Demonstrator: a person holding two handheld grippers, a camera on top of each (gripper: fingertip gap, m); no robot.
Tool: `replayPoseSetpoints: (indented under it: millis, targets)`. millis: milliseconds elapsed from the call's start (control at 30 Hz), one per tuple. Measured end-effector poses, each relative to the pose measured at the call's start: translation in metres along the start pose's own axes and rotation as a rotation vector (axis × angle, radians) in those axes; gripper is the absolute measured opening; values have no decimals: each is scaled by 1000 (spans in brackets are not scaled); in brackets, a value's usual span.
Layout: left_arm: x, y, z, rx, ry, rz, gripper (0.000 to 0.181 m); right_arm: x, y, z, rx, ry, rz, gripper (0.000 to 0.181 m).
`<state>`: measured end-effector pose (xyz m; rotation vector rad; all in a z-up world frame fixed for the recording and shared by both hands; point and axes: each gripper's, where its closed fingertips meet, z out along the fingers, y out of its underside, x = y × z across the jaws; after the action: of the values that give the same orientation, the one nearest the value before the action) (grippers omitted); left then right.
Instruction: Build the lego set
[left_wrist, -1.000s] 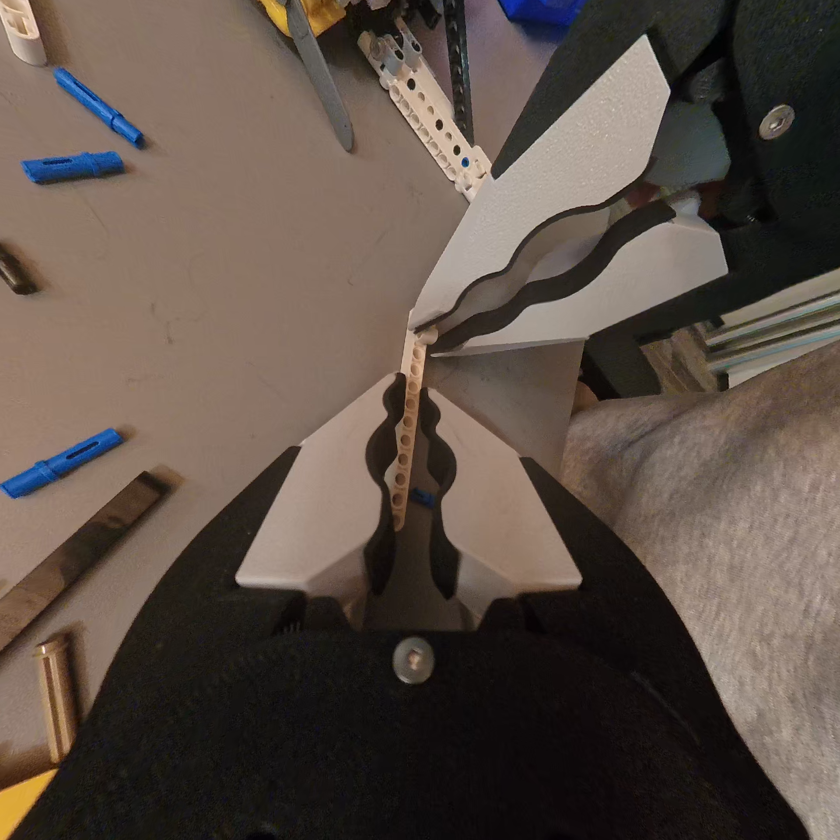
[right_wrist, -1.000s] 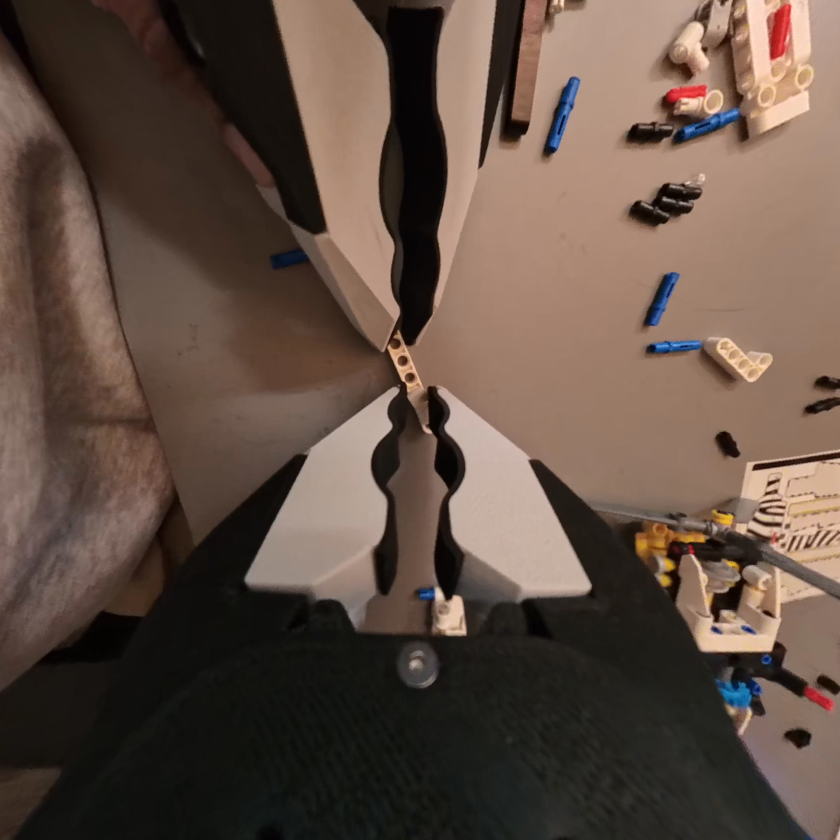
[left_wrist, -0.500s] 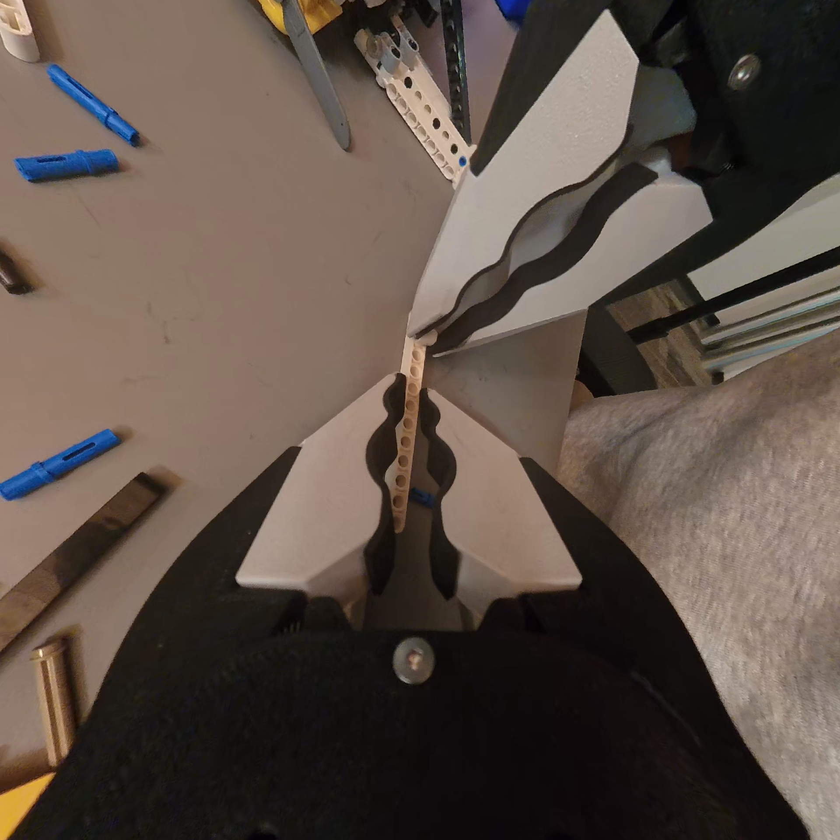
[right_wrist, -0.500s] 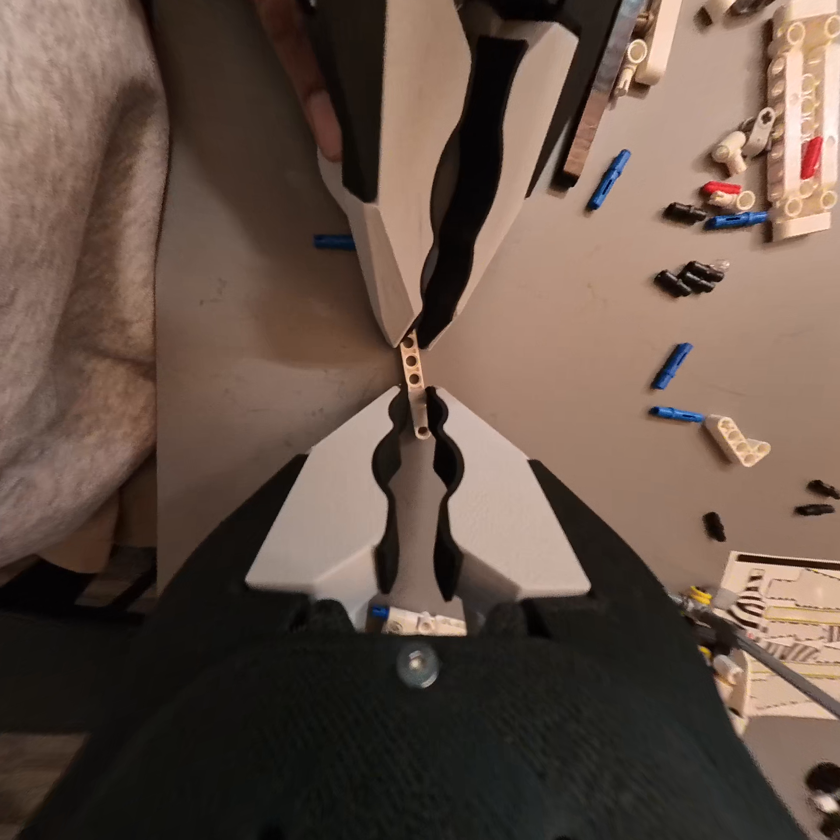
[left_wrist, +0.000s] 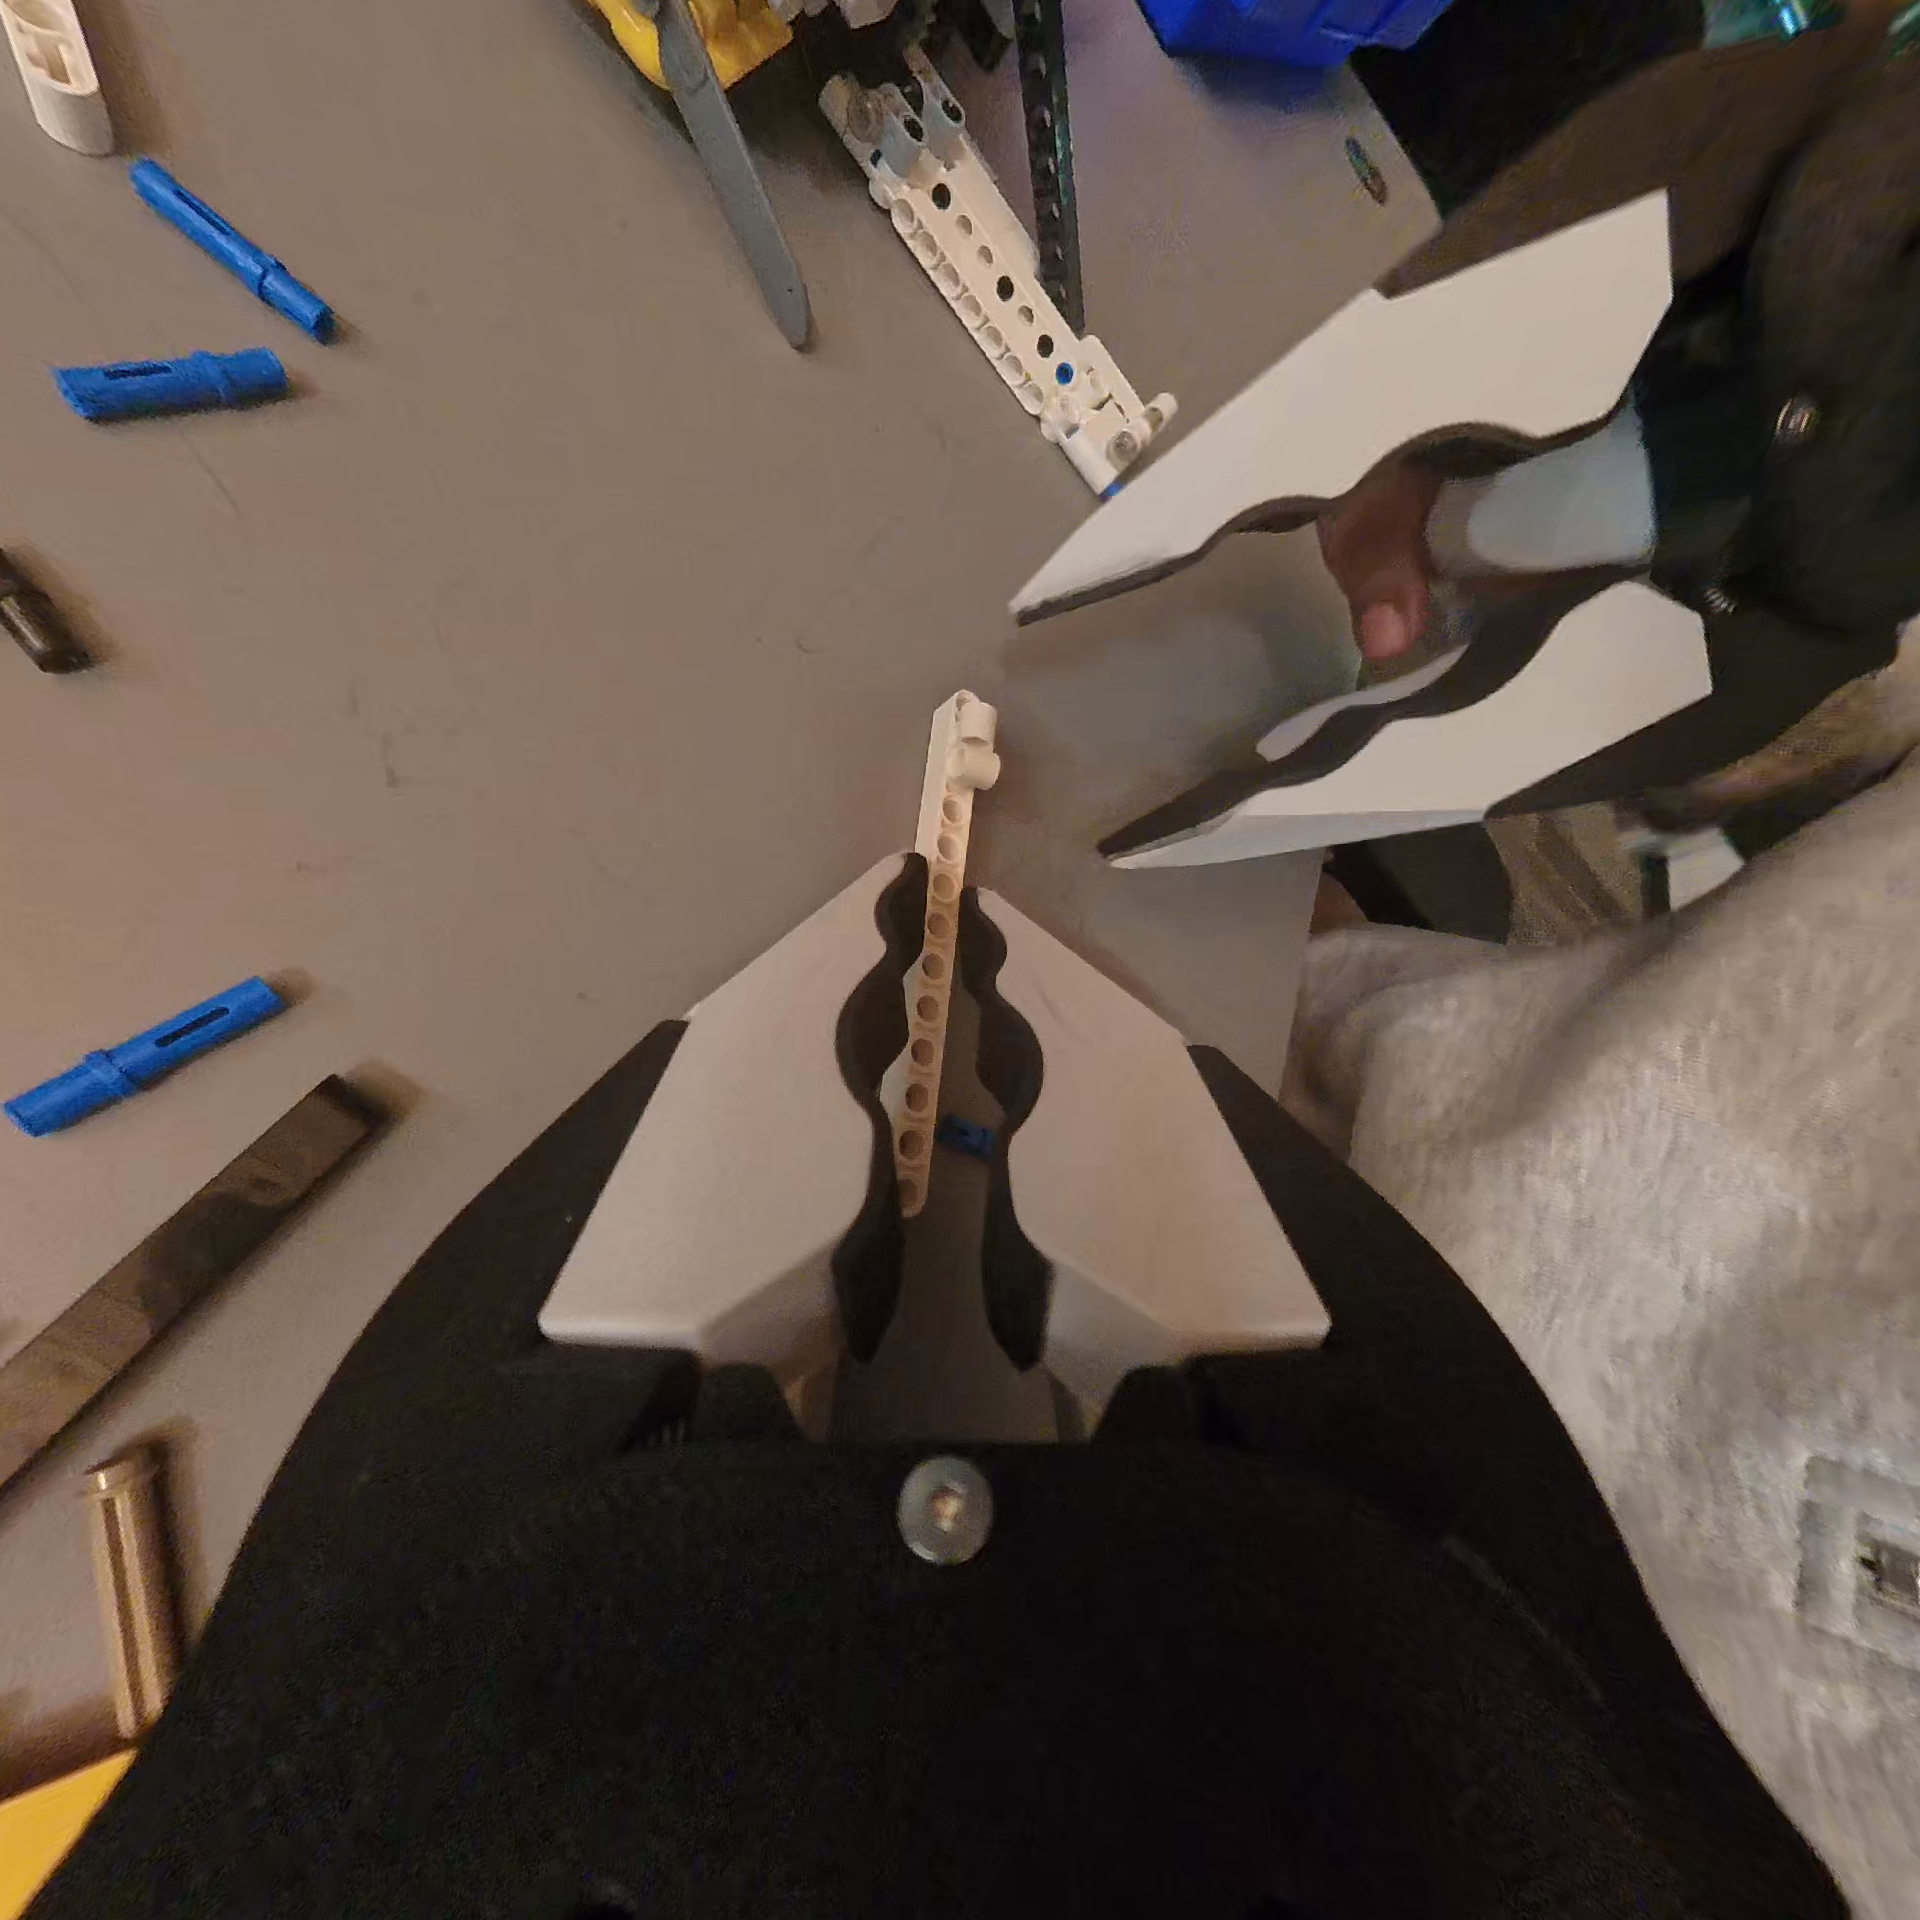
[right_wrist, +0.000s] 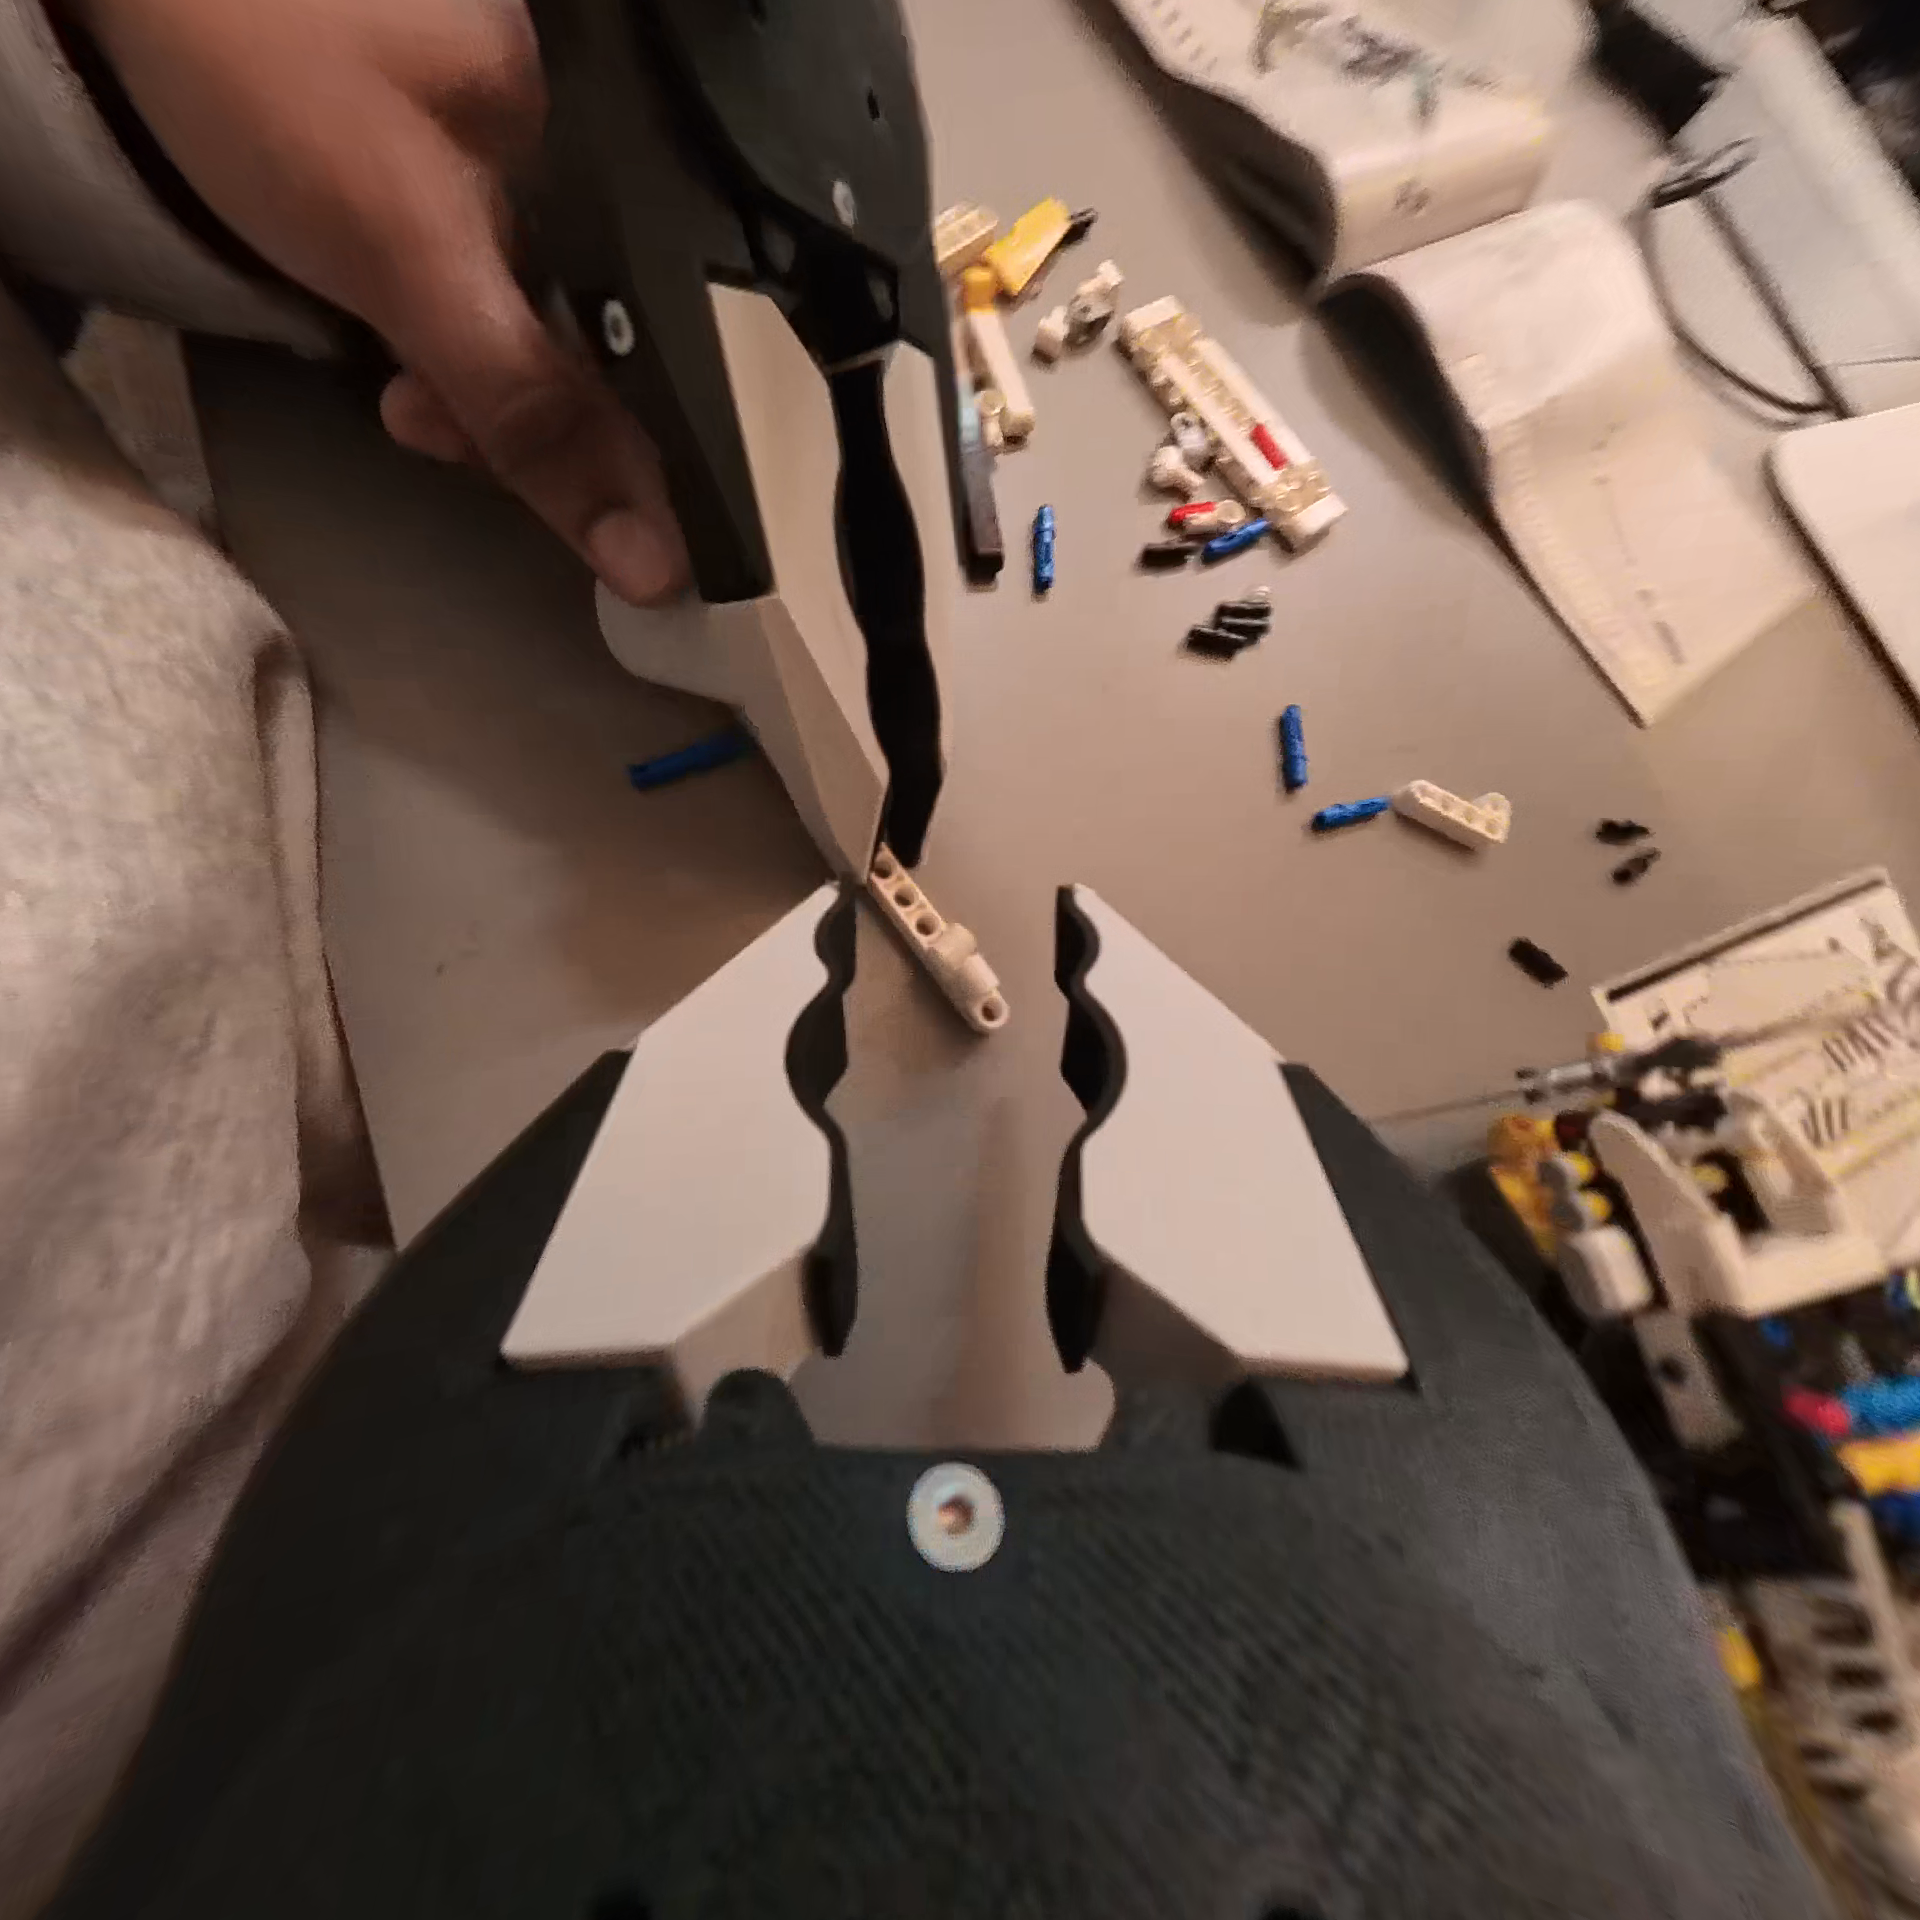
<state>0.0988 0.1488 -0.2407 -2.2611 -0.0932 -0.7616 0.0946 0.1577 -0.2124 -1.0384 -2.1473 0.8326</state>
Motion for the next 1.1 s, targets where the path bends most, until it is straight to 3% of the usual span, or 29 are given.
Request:
replayPoseSetpoints:
  millis: [233,333,400,467,567,833,1100]
  targets:
    - [7,2,4,-28,25,35,4,26,31,-36,114,303,297,56]
    - [16,-6,6,-17,112,4,4,39,40,-41,89,401,339,92]
    - [14,-19,1,16,108,20,4,36,44,-34,34,394,314,93]
    - [7,-34,-7,58,74,45,4,27,47,-25,-14,340,275,78]
    - [-7,-51,-21,129,55,70,3,23,45,-21,-17,309,248,26]
    - [-34,-62,-40,219,58,49,0,55,46,-24,-1,444,255,23]
    - [-44,-86,-74,454,88,1,2,70,40,-12,8,428,263,10]
